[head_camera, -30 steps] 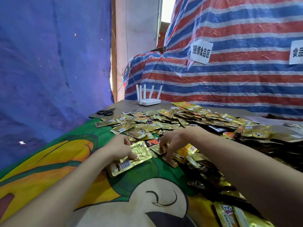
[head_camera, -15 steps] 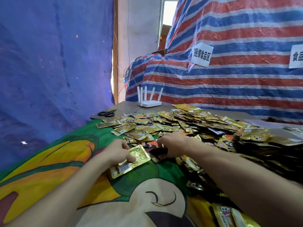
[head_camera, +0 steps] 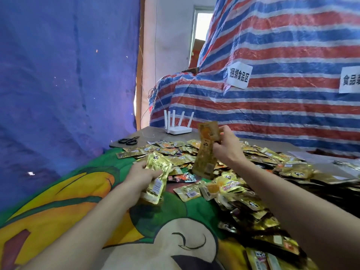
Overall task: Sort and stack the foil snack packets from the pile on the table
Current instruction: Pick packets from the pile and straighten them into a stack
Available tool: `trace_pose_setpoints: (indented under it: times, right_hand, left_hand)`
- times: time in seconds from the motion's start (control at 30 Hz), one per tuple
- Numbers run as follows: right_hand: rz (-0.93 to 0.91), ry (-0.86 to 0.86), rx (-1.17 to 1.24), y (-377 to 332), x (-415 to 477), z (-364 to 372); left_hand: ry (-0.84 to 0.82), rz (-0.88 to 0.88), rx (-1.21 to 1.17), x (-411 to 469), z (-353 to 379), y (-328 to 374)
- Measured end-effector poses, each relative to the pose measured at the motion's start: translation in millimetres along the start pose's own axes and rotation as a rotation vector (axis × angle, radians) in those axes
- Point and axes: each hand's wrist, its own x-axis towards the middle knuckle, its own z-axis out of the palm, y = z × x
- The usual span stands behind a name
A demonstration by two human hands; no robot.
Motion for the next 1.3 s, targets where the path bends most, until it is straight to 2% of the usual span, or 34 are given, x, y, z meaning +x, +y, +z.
trace_pose_setpoints:
  times: [0.17,0.33,0.47,0.63,0.73,0.8,0.9,1.07,1.17,1.3]
  right_hand:
    - [0.058,0.036,0.384,-19.8,-22.4,-37.4]
    - [0.064,0.138,0.506,-22.9,-83.0,-56.3]
    - [-0.015,0.222,0.438,-8.6,-132.0,-39.5]
    - [-0.016,0.313,0.426,-1.8,-149.6,-19.7]
    - [-0.053,0.359,0.332,-2.3,-154.0,-11.1]
    - [-0.044,0.322,0.337,-0.8,-156.7,-7.2]
    - [-0.020,0.269,0.368,4.7,-159.8,-6.3]
    - [0.007,0.060,0.358,15.2,-164.1,-7.8]
    - [-0.018,-0.028,0.304,17.8,-164.3,-7.8]
    - [0.004,0.011,0.340,17.1,-163.8,-7.0]
  left_hand:
    - [-0.152,0.002,-0.410,-19.2,13.6,8.8]
    - [-0.405,0.039,-0.776,-39.9,27.4,5.4]
    - [-0.585,0.004,-0.814,-48.2,33.4,-17.5]
    - [-0.806,0.096,-0.711,-63.5,40.5,-20.0]
    - [-0.693,0.121,-0.508,-71.8,58.3,-20.3]
    - [-0.604,0.145,-0.382,-70.9,67.6,-24.0]
    - [-0.587,0.198,-0.296,-66.9,70.1,-29.8]
    - [-0.459,0.301,-0.280,-60.2,65.7,-33.7]
    - [-0.385,0.325,-0.357,-58.6,63.2,-32.6]
    - [-0.414,0.251,-0.452,-59.0,60.8,-28.6]
